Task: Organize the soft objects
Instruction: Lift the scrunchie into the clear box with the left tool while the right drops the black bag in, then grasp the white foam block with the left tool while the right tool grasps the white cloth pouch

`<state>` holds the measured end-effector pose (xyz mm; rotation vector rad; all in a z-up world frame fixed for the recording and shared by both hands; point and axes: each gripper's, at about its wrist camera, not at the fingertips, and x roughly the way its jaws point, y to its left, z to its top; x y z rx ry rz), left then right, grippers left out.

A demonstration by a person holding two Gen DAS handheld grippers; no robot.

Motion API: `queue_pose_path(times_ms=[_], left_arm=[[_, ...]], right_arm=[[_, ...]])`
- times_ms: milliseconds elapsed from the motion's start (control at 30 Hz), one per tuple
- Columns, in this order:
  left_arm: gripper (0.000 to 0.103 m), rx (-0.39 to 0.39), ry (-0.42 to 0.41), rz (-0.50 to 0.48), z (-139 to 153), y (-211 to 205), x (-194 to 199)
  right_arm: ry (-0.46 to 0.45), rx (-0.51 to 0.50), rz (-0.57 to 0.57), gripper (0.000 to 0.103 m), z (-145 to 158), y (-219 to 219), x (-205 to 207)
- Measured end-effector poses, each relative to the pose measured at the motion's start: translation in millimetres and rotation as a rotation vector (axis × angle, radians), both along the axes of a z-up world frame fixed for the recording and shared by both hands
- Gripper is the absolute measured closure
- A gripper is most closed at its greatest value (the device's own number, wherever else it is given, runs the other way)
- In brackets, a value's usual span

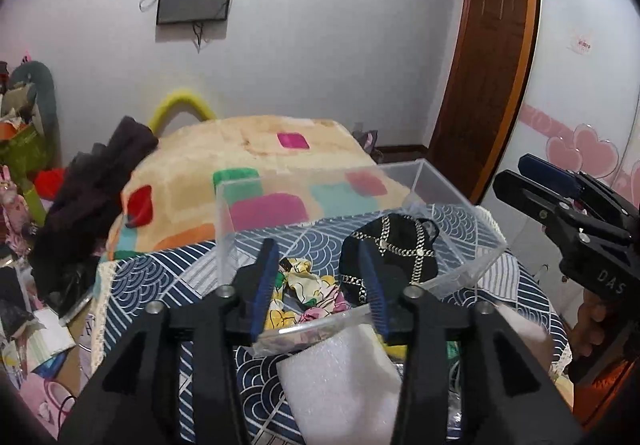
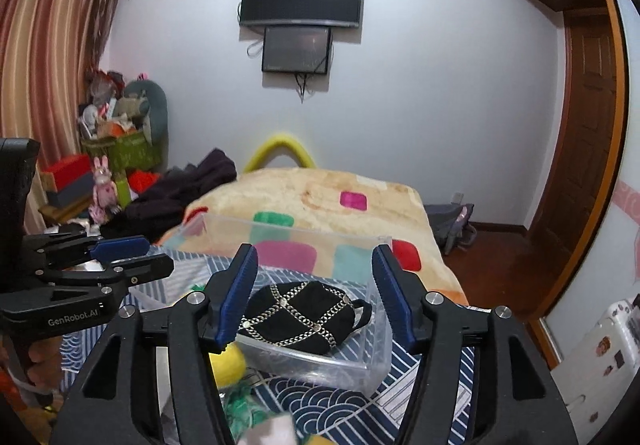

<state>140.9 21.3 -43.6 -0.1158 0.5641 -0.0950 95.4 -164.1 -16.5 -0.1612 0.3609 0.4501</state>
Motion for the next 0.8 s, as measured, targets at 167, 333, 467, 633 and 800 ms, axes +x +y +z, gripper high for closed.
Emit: queue_pose_path(times_ms=[167, 333, 467, 633, 800], left_arm=[[0.043, 0.011, -0.018, 0.004, 5.6, -1.1, -22.1], [0.031, 0.012, -0.003, 0.023, -2.2, -0.1, -35.7], [0.026, 0.009, 0.037, 0.015, -19.2, -2.1, -39.5], [0.024, -0.024, 0.111, -0.003, -46.0, -3.5, -38.9], [0.017, -0.082, 0.149, 0.017, -64.1, -2.6, -40.7]], right_arm=[[-0.036, 0.024, 0.005, 0.038, 2.6, -6.8, -19.9], [-0.028, 0.042, 0.004, 0.032, -3.6, -10.8, -28.0], [0.016, 0.047, 0.001, 0.032, -17.5, -8.4, -26.4], [0.079, 0.022, -0.002, 0.032, -43.1, -3.3, -26.9], [0.153, 0.014, -0.006, 0.032, -66.8, -6.8, -30.6]])
